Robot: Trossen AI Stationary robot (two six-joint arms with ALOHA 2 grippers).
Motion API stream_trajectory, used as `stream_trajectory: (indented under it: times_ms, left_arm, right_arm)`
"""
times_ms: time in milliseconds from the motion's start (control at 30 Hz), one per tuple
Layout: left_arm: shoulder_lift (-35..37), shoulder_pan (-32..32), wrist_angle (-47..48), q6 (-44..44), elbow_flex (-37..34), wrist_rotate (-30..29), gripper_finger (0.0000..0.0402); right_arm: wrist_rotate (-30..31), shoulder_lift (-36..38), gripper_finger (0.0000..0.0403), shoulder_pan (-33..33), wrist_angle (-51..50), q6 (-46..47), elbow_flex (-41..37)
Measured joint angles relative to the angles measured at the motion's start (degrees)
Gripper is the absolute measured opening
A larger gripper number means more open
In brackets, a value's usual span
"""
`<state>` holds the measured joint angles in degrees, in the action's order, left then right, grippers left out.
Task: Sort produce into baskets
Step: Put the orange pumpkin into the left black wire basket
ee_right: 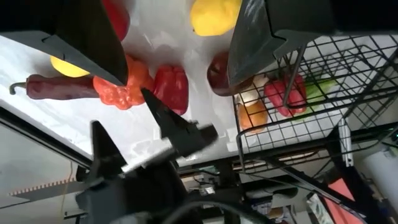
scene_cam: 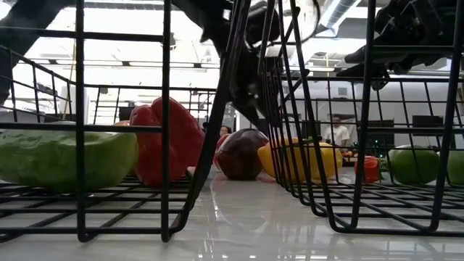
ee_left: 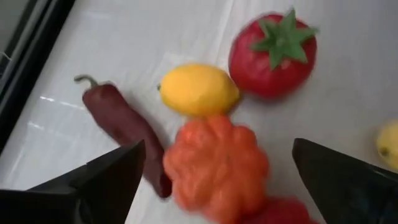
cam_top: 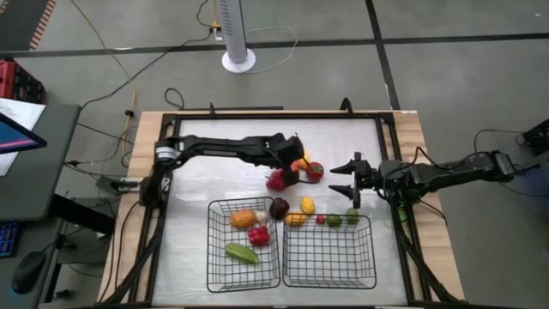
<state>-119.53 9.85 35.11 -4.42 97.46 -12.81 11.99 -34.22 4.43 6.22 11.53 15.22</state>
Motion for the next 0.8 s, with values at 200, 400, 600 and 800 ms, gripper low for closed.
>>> stream_trajectory:
  times_ms: [200, 400, 600, 800]
  left_arm:
    - [-6.1, 0.1, 1.0, 3.8, 3.0, -2.2, 0.0394]
    - [-7.9, 0.7, 5.0, 2.7, 2.6, -4.7, 0.0377]
    - [-7.5, 0.6, 7.5, 2.1, 2.7, -5.5, 0.0348]
    - [-7.1, 0.8, 19.5, 1.8, 5.5, -5.9, 0.0329]
  right_arm:
    - [0.0, 0.0, 0.0302, 0.1, -0.7, 0.0, 0.0]
    - [0.0, 0.0, 0.0302, 0.0, -1.0, 0.0, 0.0]
    - [0.0, 0.0, 0.0302, -0.1, -0.6, -0.9, 0.0]
    - [0.0, 0.0, 0.0302, -0.1, -0.6, -0.9, 0.0]
